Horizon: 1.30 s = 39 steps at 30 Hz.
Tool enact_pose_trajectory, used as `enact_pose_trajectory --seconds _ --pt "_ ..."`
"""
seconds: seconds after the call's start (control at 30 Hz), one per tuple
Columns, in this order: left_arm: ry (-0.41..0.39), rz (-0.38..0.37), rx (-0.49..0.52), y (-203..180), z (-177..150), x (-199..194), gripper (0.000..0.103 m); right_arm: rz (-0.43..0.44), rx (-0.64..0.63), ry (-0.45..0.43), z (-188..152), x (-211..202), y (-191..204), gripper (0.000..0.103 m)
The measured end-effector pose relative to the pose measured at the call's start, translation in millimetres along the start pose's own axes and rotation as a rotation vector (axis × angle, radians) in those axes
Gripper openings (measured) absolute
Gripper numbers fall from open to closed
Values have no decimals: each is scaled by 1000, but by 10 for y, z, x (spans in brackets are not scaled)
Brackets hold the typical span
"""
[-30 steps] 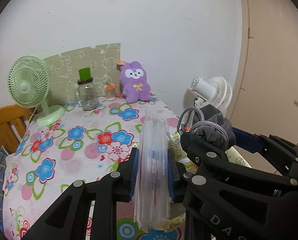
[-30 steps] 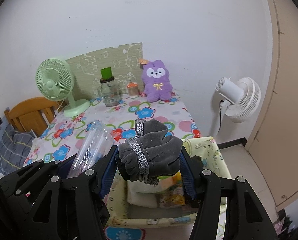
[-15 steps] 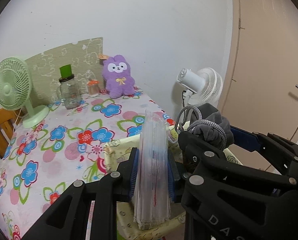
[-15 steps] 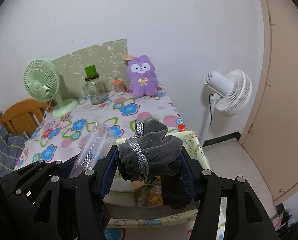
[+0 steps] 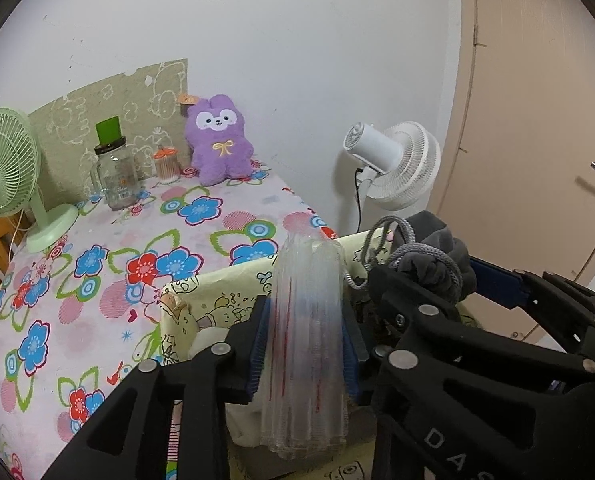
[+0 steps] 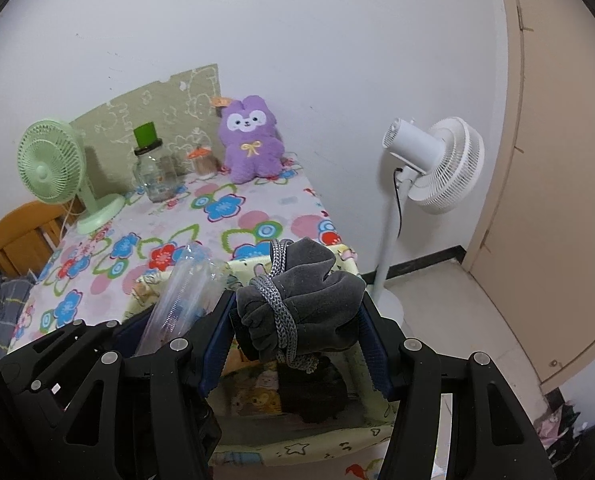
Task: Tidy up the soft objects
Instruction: 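Lift the clear pack with the left tool while the right tool carries the bath puff to the box, then open both tools to drop the clear pack and bath puff into the box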
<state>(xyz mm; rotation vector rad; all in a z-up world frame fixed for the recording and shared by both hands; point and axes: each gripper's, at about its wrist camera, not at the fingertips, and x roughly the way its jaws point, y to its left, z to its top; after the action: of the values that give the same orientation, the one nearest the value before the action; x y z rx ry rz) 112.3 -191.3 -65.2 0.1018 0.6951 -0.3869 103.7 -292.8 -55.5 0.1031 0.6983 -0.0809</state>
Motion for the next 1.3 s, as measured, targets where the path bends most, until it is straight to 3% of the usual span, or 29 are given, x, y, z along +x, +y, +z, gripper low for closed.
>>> enact_pose_trajectory --seconds 0.13,0.2,0.27,0.3,1.07,1.3 --pt "15 17 -4 37 -9 43 38 3 -4 13 -21 61 19 62" --pt "28 28 -10 71 -13 57 45 10 -4 19 -25 85 31 61" --pt "39 24 -13 103 -11 61 69 21 -3 22 -25 106 45 61" --pt "41 24 -11 109 -11 58 72 33 -3 25 -20 115 58 61" --pt "85 97 -19 421 -5 82 86 116 -6 80 29 405 411 63" --pt "99 87 -29 439 -11 128 87 101 -13 97 21 464 429 77"
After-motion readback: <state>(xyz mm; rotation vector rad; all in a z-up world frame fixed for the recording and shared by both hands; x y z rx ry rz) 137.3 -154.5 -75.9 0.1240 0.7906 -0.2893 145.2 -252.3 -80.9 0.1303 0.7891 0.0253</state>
